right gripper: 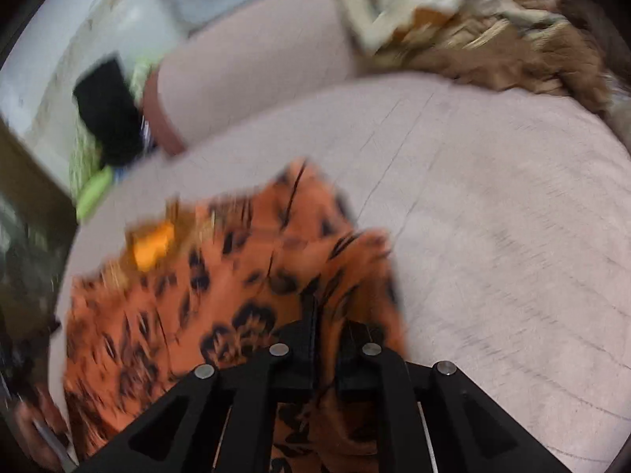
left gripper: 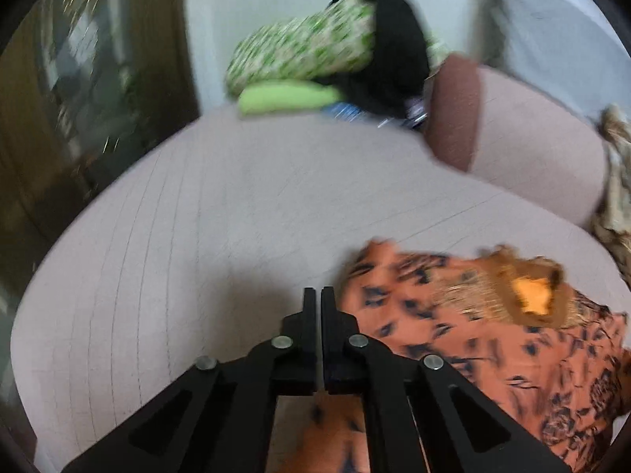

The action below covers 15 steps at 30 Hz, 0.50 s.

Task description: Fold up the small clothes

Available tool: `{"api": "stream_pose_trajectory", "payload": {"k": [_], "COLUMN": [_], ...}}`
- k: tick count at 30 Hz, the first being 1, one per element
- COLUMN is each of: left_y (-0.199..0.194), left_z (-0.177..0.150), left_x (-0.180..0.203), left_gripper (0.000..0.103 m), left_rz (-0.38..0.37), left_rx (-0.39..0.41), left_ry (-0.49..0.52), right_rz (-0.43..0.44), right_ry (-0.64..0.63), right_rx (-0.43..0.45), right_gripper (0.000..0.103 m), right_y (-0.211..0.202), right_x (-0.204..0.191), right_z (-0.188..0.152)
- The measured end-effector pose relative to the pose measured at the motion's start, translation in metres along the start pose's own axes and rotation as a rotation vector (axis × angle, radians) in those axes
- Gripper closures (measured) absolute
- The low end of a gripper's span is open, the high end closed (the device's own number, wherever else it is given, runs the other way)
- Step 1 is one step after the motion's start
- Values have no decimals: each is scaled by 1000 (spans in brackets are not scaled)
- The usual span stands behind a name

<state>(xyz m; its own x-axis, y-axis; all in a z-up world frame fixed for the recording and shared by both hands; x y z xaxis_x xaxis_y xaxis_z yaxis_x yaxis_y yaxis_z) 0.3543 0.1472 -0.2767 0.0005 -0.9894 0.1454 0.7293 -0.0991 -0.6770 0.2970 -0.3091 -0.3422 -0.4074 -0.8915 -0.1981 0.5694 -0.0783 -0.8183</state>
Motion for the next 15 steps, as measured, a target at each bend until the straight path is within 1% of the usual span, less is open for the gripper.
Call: {"api": "stream_pose_trajectory", "payload": {"k": [1,2,3,4,5,6,7,8,9,11,12,13,14,15], "left_y": [-5,-9,-11,-11,-8,-4,2,10,19,34,43,47,48,46], "left_z": [1,1,-1,-4,-9,-10,-17,-23,-32,-49,-56,-60,-61,-61], "left_x": [11,22,34,43,52,57,65,69,73,78,78,78,78,79], "left_gripper": [67,47,14,9,9,9,9,9,9,9,9,9,9,9], "left_rz": [-9,-14,-9,6,23,34,56,80,97,87,84,88,94,100], "left_rx": [20,36,45,51,45,32,5,-24,-60,-128,-165,-180,-172,-159], "left_ry": [34,73,113,145,179,206,245,272,291,296,288,282,283,290], "right_rz": [1,-2,-20,-37,-31,4,53,69,79,94,93,70,49,44], "right_ry": [17,32,57,86,102,107,83,54,11,-55,-79,-103,-112,-113], "right_rx": [52,105,172,232,276,310,304,273,224,105,31,-58,-91,-64], "right_gripper": [93,93,93,93,93,93,93,93,93,93,93,93,92,92], "right_y": [-12,-23,-35,-46,-54,-61,-61,-57,-48,-24,-10,8,18,18], "right_x": [6,11,19,26,28,27,19,11,0,-19,-26,-32,-32,-32], "right_z": [7,13,18,22,22,23,21,18,12,-4,-14,-25,-29,-31]}}
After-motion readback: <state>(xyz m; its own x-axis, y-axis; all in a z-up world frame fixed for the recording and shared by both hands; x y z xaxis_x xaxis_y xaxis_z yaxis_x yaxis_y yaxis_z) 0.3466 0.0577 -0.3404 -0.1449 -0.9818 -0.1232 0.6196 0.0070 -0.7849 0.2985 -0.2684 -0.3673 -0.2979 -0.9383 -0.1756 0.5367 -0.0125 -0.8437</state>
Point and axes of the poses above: each gripper's, at about its wrist camera, not at the fingertips, and y roughly the way its jaws point, x to its right, z to its top, the point moved 5 cm from there along y, roughly the way its jaws point, and after that the axes turned 12 degrees about -z, right-handed, at the moved point
